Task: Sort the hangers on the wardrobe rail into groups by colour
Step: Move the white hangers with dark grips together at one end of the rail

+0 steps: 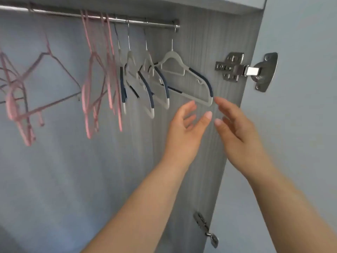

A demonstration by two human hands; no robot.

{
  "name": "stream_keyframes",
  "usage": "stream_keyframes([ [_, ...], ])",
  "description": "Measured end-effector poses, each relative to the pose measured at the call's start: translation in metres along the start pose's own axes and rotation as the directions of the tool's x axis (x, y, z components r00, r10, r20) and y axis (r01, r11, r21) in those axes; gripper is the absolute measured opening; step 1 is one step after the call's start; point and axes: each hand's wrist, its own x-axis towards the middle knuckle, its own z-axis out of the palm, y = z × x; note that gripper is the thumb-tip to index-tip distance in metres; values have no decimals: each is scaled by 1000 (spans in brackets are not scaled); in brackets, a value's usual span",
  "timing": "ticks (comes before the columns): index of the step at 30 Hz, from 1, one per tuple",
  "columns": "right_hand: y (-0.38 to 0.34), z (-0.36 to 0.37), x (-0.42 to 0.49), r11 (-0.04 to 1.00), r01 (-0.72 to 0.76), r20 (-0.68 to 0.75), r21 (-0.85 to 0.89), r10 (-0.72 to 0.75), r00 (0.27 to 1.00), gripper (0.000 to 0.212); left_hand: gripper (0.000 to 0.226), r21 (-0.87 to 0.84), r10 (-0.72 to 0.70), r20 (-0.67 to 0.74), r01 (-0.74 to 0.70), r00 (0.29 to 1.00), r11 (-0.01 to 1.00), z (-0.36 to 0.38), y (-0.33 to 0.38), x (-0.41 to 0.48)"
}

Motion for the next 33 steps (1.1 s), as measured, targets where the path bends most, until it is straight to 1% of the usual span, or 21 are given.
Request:
stream_keyframes([
  [2,8,2,27,993,30,1,-110,-30,1000,44,46,19,-5,2,5,1000,1000,15,-3,21],
  [4,17,7,54,980,6,10,-198,-5,1000,47,44,25,-18,-44,19,999,1000,24,-6,44],
  [7,31,18,79,971,-13,-7,-239,12,1000,49,43,52,-29,-113,35,993,998,31,-20,69],
  [10,40,31,93,960,0,-84,-280,-25,996,48,42,-20,-67,-113,66,991,998,29,-28,84],
  [11,42,35,98,962,-25,-99,-272,-2,995,48,41,-39,-81,-107,78,991,996,27,-30,88],
  [13,45,44,107,963,-98,-71,-252,83,994,47,34,-55,-91,-94,86,991,995,23,-31,94],
  [15,47,51,119,960,-164,-19,-225,165,986,48,25,-63,-40,-79,35,996,997,20,-32,94],
  [17,46,55,131,956,-222,15,-192,229,973,47,23,-3,23,-77,-23,997,1000,16,-33,93],
  [18,46,57,137,958,-251,21,-136,256,966,42,27,43,55,-76,-51,996,998,15,-35,92],
  [20,43,59,146,942,-332,47,53,329,943,28,36,99,105,-72,-97,992,990,12,-38,90],
  [21,40,60,149,919,-371,66,134,365,928,25,35,109,121,-76,-112,990,988,11,-39,90],
  [22,38,62,153,903,-393,81,175,385,919,26,33,109,135,-88,-125,987,986,10,-38,90],
  [24,36,67,158,893,-398,107,211,383,917,21,31,100,158,-117,-147,981,984,9,-37,90],
  [27,34,73,160,901,-363,150,239,335,930,16,35,81,181,-135,-171,974,982,6,-36,90],
  [30,35,73,159,933,-314,132,179,293,947,18,35,51,179,-118,-174,977,983,4,-37,90],
  [33,36,71,156,953,-284,83,109,276,958,22,34,77,173,-96,-166,980,983,6,-39,89],
])
